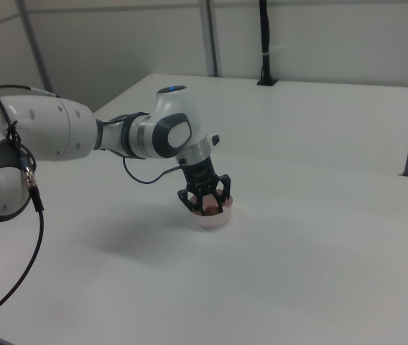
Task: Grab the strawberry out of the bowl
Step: 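Close the gripper on the red strawberry inside the bowl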
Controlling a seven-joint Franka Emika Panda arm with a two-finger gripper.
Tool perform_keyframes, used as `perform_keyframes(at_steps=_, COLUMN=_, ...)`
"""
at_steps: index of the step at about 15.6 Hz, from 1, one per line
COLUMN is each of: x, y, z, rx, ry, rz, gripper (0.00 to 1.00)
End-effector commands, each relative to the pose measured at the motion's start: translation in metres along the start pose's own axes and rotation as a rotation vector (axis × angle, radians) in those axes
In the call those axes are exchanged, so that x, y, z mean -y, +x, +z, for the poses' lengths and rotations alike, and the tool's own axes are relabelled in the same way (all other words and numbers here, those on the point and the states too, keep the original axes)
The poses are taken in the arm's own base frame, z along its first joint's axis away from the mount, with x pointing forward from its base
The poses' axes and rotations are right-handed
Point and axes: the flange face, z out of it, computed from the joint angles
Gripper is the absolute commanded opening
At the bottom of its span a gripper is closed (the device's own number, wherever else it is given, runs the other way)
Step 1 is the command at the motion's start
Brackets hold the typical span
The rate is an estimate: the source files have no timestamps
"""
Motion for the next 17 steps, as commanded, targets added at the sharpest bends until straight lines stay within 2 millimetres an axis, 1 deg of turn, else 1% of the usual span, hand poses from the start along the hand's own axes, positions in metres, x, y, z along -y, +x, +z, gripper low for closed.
perform_keyframes(at_steps=1, x=0.008, y=-0.001, z=-0.004, rx=0.003, ry=-0.008, rz=0.012, gripper=0.37)
perform_keyframes(at_steps=4, x=0.007, y=-0.001, z=-0.009, rx=-0.004, ry=-0.009, rz=0.017, gripper=0.30)
perform_keyframes(at_steps=5, x=0.007, y=-0.001, z=-0.014, rx=-0.011, ry=-0.013, rz=0.018, gripper=0.27)
perform_keyframes(at_steps=10, x=0.005, y=-0.001, z=-0.028, rx=-0.049, ry=-0.005, rz=0.046, gripper=0.26)
perform_keyframes(at_steps=12, x=0.003, y=-0.002, z=-0.043, rx=-0.076, ry=-0.009, rz=0.082, gripper=0.26)
perform_keyframes(at_steps=13, x=0.001, y=-0.004, z=-0.059, rx=-0.100, ry=-0.014, rz=0.096, gripper=0.26)
perform_keyframes(at_steps=14, x=-0.002, y=-0.007, z=-0.076, rx=-0.122, ry=-0.016, rz=0.108, gripper=0.26)
perform_keyframes(at_steps=16, x=-0.001, y=-0.017, z=-0.090, rx=-0.115, ry=0.017, rz=0.121, gripper=0.26)
perform_keyframes(at_steps=17, x=-0.005, y=-0.024, z=-0.099, rx=-0.119, ry=0.011, rz=0.131, gripper=0.26)
